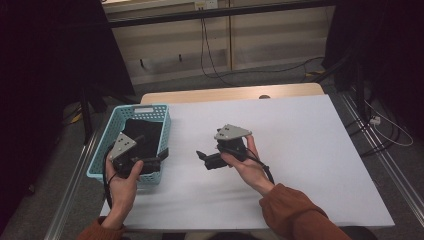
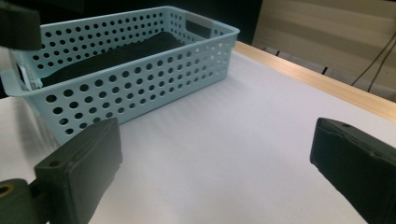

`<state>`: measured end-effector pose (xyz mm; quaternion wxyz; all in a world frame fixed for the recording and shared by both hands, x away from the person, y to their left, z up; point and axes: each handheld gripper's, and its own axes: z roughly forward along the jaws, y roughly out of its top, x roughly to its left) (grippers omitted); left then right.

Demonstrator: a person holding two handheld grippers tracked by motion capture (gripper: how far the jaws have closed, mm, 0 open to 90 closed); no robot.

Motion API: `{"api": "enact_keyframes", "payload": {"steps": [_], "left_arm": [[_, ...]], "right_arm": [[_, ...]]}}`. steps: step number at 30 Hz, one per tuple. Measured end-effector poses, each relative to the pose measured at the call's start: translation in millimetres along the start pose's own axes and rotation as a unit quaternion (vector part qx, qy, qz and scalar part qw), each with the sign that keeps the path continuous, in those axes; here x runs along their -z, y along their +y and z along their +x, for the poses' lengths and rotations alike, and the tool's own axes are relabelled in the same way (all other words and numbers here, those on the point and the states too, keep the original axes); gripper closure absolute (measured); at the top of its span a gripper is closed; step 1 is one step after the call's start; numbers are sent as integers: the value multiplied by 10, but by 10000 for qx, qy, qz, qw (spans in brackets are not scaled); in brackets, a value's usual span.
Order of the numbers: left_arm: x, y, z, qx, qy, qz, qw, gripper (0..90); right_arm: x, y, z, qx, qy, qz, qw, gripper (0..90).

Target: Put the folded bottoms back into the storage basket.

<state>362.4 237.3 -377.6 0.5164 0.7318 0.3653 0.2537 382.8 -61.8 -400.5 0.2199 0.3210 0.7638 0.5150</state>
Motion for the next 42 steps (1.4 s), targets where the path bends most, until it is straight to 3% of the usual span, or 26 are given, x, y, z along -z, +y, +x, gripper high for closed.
{"api": "enact_keyframes", "payload": {"steps": [6,12,24,30,37,40,42], "left_arm": [[-27,-85,-54,93,31,-19,10000,39],[-62,-125,-111,-25,57,110,9999,40],[-83,-183,-265,-72,-75,64,9999,39],[-26,-171,-274,14,-111,-93,9999,46],[-26,-244,-297,18,-183,99,9998,46],[-29,-279,-332,17,-152,166,9997,46],[-21,-289,-347,-22,-171,201,9996,46]], "right_arm": [[185,-76,-91,-37,-237,-76,9997,35],[408,-184,-160,80,-489,-38,9988,32],[823,-405,-300,-179,-808,-86,9965,33],[989,-492,-351,-276,-977,-43,9948,33],[1186,-603,-410,-443,-1163,-66,9922,34],[1279,-679,-452,-694,-1118,-138,9912,35],[1326,-725,-454,-551,-1299,-140,9899,38]]}}
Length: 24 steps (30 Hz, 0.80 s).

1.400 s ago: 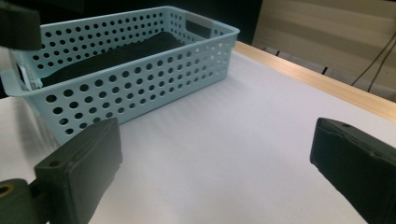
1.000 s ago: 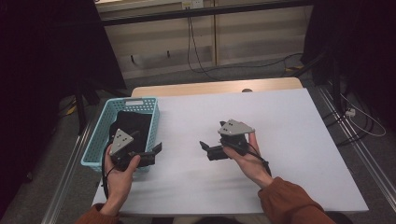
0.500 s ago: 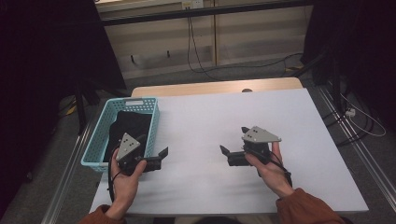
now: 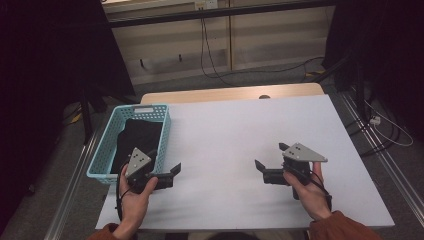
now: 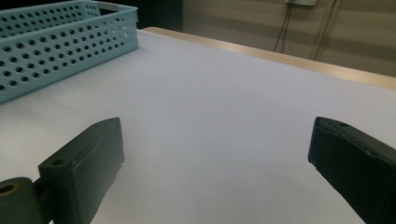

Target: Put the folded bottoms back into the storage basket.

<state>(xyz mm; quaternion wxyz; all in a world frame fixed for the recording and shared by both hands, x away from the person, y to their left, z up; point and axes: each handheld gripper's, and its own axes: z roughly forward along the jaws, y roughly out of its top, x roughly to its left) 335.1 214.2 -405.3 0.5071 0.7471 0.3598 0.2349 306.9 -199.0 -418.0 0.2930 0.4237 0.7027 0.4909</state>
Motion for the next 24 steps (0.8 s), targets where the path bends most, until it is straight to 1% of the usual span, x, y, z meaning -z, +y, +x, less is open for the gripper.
{"api": "enact_keyframes", "payload": {"steps": [1,3,4,7,10,13,15,16,17,18,21,22,24], "left_arm": [[6,-3,-1,-40,29,-7,10000,46],[24,-13,2,-23,57,-20,10000,46],[34,-25,4,-6,78,-47,10000,45],[64,-45,8,26,105,-52,9999,45],[105,-50,23,41,144,-108,9998,45],[140,-67,36,16,246,-142,9996,45],[161,-76,45,31,203,-186,9996,45],[175,-76,43,-6,206,-211,9996,45],[188,-77,46,-41,248,-185,9995,45],[200,-87,43,8,296,-215,9993,45],[234,-116,44,-27,373,-168,9992,45],[247,-127,56,-33,364,-156,9992,45],[266,-144,73,33,431,-167,9989,45]], "right_arm": [[32,-29,-19,-15,-21,4,10000,38],[78,-67,-42,-76,-55,3,10000,37],[105,-86,-58,-62,-93,-20,9999,38],[201,-132,-118,-165,-211,-82,9996,39],[276,-176,-161,-169,-338,-117,9992,41],[353,-225,-203,-178,-434,-115,9988,42],[409,-248,-238,-205,-511,-145,9984,42],[426,-254,-247,-201,-555,-150,9981,42],[452,-264,-259,-177,-591,-159,9980,42],[462,-271,-265,-196,-593,-171,9979,41],[504,-303,-289,-181,-636,-133,9977,41],[520,-315,-298,-204,-639,-133,9977,41],[557,-336,-317,-232,-691,-140,9972,41]]}}
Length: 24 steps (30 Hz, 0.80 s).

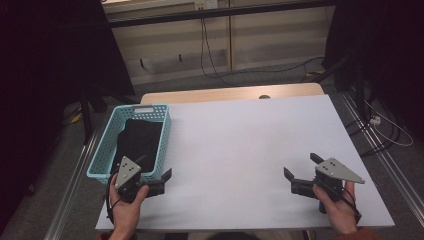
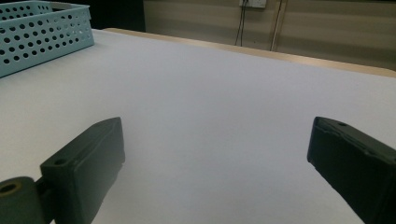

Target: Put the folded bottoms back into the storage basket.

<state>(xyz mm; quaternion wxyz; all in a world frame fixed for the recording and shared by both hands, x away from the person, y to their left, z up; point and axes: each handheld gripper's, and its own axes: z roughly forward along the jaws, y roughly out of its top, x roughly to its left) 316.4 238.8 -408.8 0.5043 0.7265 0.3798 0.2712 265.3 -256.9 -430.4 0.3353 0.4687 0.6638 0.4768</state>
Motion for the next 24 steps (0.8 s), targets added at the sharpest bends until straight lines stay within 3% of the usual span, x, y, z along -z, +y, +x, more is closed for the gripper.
{"api": "enact_keyframes", "payload": {"steps": [5,10,24], "left_arm": [[-2,-48,10,-87,158,75,9998,45],[14,-81,17,-8,151,33,9999,45],[1,-65,51,153,69,-98,9998,45]], "right_arm": [[62,-34,-31,-89,-46,-43,9999,39],[69,-37,4,52,-33,-92,9999,34],[-11,-46,56,65,138,-56,9999,35]]}}
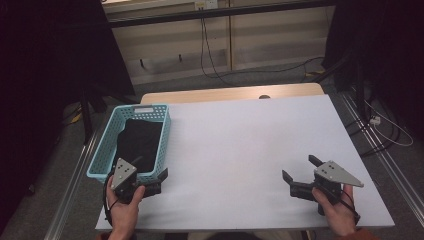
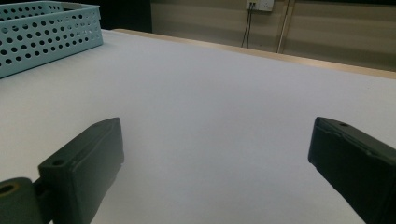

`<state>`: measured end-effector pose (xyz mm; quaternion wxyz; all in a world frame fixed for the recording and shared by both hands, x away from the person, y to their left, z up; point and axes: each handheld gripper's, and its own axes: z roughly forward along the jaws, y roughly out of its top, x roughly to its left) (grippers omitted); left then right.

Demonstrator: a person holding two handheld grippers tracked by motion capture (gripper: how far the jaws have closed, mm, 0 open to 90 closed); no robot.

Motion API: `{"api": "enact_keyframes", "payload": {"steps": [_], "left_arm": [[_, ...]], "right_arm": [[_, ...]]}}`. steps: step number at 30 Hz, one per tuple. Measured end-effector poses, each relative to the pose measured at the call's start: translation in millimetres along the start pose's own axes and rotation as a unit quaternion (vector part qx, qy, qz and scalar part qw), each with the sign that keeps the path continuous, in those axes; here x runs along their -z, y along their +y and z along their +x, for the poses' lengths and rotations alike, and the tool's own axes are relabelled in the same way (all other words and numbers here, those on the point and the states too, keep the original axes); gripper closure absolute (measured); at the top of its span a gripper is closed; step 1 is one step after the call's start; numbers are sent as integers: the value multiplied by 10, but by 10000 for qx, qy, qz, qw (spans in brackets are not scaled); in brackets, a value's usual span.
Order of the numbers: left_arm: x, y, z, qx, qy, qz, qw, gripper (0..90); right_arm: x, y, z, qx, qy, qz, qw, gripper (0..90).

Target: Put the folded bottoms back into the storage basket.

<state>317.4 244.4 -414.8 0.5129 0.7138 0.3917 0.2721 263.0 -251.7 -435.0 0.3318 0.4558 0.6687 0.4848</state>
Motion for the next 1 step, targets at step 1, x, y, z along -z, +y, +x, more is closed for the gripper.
{"api": "enact_keyframes", "payload": {"steps": [1], "left_arm": [[3,2,3,-64,-11,67,10000,45]], "right_arm": [[-5,-1,3,18,13,-9,10000,35]]}}
